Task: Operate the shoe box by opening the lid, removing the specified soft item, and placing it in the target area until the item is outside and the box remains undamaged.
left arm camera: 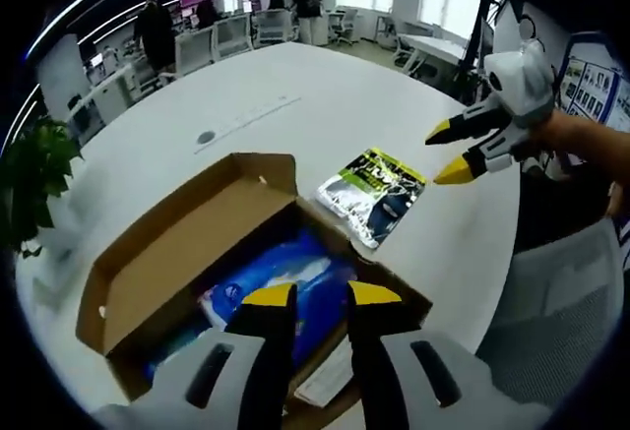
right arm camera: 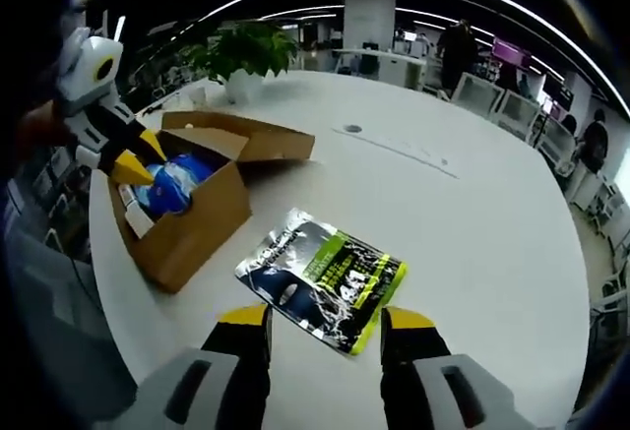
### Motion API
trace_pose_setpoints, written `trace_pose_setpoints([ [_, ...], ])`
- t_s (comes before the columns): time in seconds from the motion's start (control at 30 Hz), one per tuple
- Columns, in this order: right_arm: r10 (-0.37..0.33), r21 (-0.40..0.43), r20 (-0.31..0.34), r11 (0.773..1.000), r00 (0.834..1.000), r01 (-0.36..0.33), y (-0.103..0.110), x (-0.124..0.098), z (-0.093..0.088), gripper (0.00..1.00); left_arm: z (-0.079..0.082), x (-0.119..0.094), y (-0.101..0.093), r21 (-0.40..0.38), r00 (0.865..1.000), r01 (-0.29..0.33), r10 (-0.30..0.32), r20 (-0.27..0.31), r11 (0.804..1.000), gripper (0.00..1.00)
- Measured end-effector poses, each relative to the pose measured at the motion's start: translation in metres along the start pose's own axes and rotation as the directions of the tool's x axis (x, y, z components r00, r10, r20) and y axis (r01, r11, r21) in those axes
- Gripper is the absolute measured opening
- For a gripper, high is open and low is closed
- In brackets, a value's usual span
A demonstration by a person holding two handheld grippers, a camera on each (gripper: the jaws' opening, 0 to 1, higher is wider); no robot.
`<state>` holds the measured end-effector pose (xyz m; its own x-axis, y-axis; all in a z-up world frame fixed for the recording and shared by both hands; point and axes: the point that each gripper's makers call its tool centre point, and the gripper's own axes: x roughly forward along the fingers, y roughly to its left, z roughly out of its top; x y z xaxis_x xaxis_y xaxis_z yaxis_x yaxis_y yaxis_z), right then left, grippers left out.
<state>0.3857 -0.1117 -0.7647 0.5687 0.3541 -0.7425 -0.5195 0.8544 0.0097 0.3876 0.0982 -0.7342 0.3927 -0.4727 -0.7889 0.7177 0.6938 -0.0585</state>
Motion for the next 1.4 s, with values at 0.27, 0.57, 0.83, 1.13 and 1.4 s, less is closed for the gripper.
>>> trace_pose_setpoints([
  [0.27,0.041,-0.036,0.020,0.999,0.999,-0.040,0.017,0.000,0.016,0.41,-0.013,-0.009,0.022,-0.043,0.999,-0.035,0.035,0.001,0.998,0.19],
  [0.57,0.104,-0.100,0.051,0.990,0.993,-0.098,0.045,0.000,0.038,0.40,-0.030,-0.014,0.042,-0.087,0.997,-0.076,0.077,-0.001,0.993,0.19],
  [0.83,0.153,-0.146,0.078,0.979,0.985,-0.141,0.068,0.003,0.056,0.40,-0.041,-0.016,0.055,-0.123,0.995,-0.098,0.098,-0.006,0.988,0.18],
  [1.13,0.203,-0.198,0.075,0.963,0.976,-0.185,0.092,0.011,0.064,0.39,-0.041,-0.013,0.065,-0.161,0.994,-0.112,0.113,0.001,0.981,0.17],
  [1.4,0.244,-0.234,0.070,0.947,0.967,-0.222,0.112,0.019,0.070,0.38,-0.034,-0.007,0.067,-0.165,0.994,-0.109,0.112,0.011,0.980,0.18],
])
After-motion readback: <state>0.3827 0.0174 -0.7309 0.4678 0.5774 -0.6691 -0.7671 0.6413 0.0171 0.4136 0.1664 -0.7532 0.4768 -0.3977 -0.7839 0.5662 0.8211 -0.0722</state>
